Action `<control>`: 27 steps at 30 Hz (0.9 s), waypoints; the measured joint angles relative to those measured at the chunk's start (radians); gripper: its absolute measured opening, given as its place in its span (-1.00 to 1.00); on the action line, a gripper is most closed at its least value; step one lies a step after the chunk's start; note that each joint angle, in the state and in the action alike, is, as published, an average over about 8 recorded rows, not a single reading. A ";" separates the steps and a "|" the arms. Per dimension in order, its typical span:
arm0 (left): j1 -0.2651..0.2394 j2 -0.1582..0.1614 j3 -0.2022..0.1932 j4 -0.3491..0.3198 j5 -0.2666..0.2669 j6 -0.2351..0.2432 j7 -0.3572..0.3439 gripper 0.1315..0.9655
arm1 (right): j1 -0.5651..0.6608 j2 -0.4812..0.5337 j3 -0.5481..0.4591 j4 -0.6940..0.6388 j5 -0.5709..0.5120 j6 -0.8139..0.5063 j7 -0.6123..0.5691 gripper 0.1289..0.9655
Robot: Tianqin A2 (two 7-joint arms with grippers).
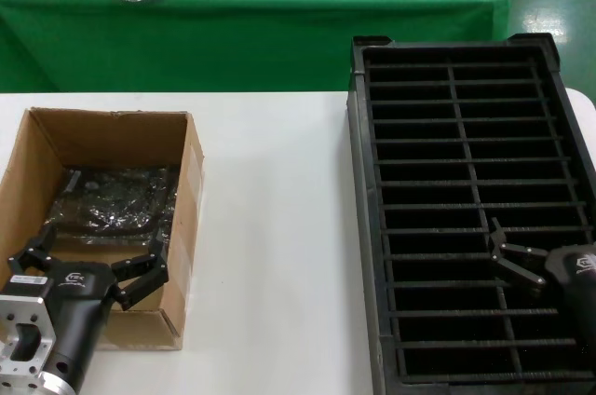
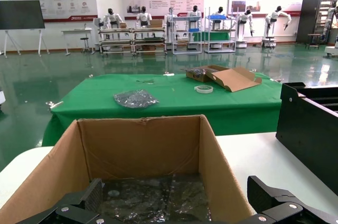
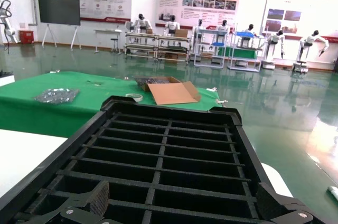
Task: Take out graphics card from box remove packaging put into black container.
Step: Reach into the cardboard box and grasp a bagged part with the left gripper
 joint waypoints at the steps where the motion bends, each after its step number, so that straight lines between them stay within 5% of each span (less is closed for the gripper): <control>1: 0.000 0.000 0.000 0.000 0.000 0.000 0.000 1.00 | 0.000 0.000 0.000 0.000 0.000 0.000 0.000 1.00; 8: -0.001 -0.002 0.000 -0.001 0.000 0.000 0.000 1.00 | 0.000 0.000 0.000 0.000 0.000 0.000 0.000 1.00; 13: -0.018 -0.034 -0.004 -0.012 0.006 0.000 0.004 1.00 | 0.000 0.000 0.000 0.000 0.000 0.000 0.000 1.00; 20: -0.144 -0.167 0.037 0.042 0.075 0.007 0.038 1.00 | 0.000 0.000 0.000 0.000 0.000 0.000 0.000 1.00; 27: -0.335 -0.289 0.130 0.187 0.291 0.140 0.124 1.00 | 0.000 0.000 0.000 0.000 0.000 0.000 0.000 1.00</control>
